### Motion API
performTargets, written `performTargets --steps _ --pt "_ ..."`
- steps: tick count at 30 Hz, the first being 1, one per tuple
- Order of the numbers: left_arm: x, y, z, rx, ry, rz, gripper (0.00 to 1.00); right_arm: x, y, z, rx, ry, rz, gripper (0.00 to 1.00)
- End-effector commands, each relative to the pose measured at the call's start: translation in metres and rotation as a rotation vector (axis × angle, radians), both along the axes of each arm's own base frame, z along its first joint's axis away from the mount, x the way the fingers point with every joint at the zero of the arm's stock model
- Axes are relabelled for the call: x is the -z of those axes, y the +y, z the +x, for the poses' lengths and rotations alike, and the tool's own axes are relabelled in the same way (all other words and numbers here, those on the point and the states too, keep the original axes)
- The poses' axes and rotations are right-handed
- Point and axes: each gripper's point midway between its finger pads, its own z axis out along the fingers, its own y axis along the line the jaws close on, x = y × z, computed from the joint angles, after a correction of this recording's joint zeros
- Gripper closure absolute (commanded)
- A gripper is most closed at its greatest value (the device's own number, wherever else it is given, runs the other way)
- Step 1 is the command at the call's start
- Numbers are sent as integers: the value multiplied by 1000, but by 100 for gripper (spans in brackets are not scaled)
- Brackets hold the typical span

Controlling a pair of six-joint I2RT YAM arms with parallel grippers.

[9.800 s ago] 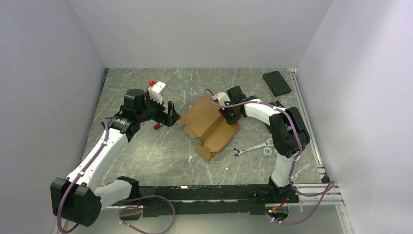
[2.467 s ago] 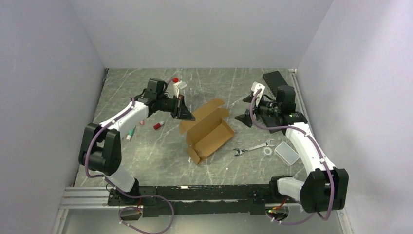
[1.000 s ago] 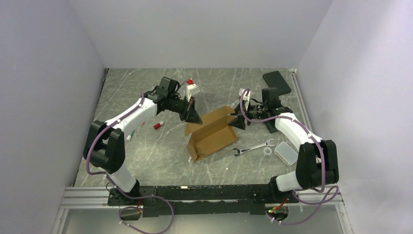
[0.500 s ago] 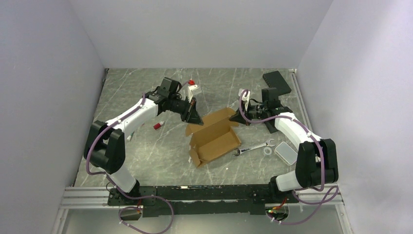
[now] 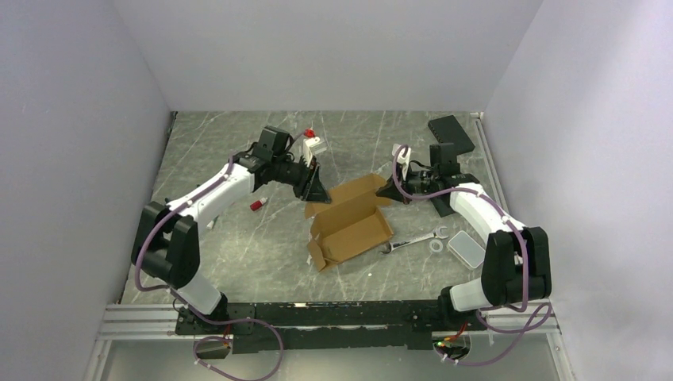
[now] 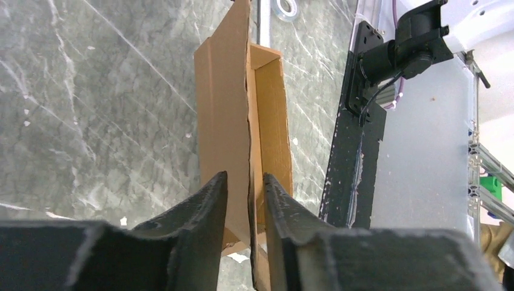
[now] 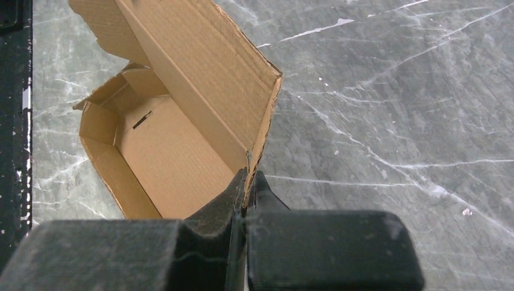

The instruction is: Fold the paper box

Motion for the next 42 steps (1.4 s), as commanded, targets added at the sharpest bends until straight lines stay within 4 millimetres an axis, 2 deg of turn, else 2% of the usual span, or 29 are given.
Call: performTargets --steps 1,4,8,10,12,13,14,17,21,23,26,28,30,33,36,42 --pt "-20 2 9 -62 -99 -7 60 -26 4 -1 -47 -87 49 100" --pt "-24 13 22 -146 -146 24 47 -27 4 -2 -47 -80 55 100" --pt "-49 46 41 -307 -243 38 34 -30 5 -4 -39 -69 72 100" --pt "-63 66 48 -433 -285 36 21 -32 5 -5 -33 -60 80 100" --pt "-74 86 50 -569 -333 11 2 -34 5 -8 -27 -57 88 100" --pt "-77 96 48 -665 -319 -10 1 -36 5 -9 -25 -60 90 100" --pt "-78 106 44 -736 -313 -28 0 -36 5 -10 -21 -61 92 100" --pt "-71 123 12 -827 -249 -81 1 -39 4 -11 -4 -69 95 100" --pt "-46 137 -37 -924 -52 -131 1 -41 5 -11 -5 -69 99 100" --pt "-36 135 -59 -945 63 -220 6 -40 5 -11 -3 -62 100 100" --pt "-5 128 -76 -970 262 -302 14 -37 4 -7 22 -53 94 100" --pt "18 123 -82 -963 355 -324 6 -36 3 -6 35 -46 89 100" --pt "29 116 -85 -940 408 -351 1 -34 5 -6 37 -44 84 100" --pt "37 110 -85 -925 415 -338 0 -30 11 -8 27 -42 74 100" --pt "45 104 -84 -917 416 -284 2 -22 18 -8 23 -31 49 100" --pt "73 81 -84 -875 460 -225 6 -13 21 -4 47 -19 15 100"
